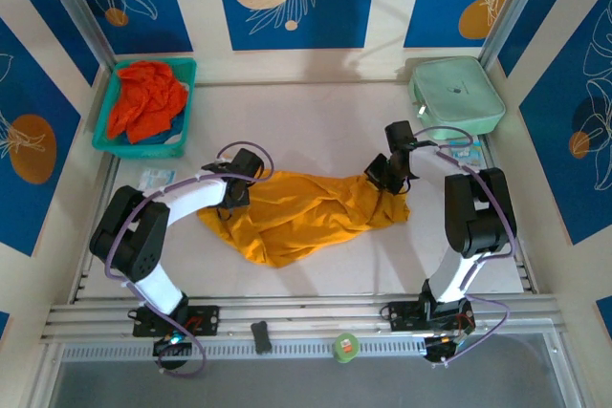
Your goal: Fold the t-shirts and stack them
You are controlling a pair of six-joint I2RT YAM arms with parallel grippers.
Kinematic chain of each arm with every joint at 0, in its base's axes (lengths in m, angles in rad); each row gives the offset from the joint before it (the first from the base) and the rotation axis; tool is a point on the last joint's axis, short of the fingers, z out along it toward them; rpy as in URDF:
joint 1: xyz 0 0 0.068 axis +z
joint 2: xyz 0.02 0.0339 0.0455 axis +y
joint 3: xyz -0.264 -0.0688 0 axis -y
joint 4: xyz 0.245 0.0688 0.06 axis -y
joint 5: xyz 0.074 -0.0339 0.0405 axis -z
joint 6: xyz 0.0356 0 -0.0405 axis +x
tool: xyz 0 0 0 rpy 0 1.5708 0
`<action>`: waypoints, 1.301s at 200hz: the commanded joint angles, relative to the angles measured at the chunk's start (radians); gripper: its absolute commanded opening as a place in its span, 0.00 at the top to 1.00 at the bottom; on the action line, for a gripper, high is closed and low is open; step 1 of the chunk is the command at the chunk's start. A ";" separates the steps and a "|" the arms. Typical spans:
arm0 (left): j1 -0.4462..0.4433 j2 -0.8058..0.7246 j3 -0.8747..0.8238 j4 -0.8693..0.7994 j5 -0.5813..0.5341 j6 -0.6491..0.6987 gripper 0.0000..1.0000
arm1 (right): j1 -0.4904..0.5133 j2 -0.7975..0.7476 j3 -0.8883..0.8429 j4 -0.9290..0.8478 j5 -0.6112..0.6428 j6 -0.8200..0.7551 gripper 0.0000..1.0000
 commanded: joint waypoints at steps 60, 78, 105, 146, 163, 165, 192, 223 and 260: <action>0.006 -0.011 -0.001 -0.021 -0.021 0.023 0.39 | -0.001 -0.101 0.250 -0.124 0.131 -0.102 1.00; 0.007 0.000 0.009 -0.022 -0.028 0.036 0.39 | -0.029 -0.059 0.291 -0.103 0.112 -0.080 1.00; 0.008 0.037 0.046 -0.021 -0.030 0.069 0.39 | -0.073 0.065 0.365 -0.019 0.072 0.030 1.00; 0.009 0.097 0.110 -0.010 -0.005 0.142 0.41 | -0.091 0.329 0.488 0.152 0.042 0.308 1.00; 0.009 0.100 0.127 -0.030 -0.032 0.158 0.41 | -0.086 0.414 0.553 0.194 0.019 0.356 0.94; 0.009 0.099 0.127 -0.033 -0.036 0.160 0.41 | -0.086 0.420 0.561 0.199 0.013 0.354 0.92; 0.009 0.065 0.140 -0.066 -0.086 0.181 0.40 | -0.062 0.413 0.632 0.171 0.042 0.217 0.60; 0.009 -0.014 0.169 -0.105 -0.106 0.193 0.33 | -0.021 0.326 0.728 -0.036 0.139 -0.132 0.44; 0.010 -0.070 0.229 -0.150 -0.098 0.211 0.27 | 0.033 0.390 0.974 -0.446 0.222 -0.507 0.45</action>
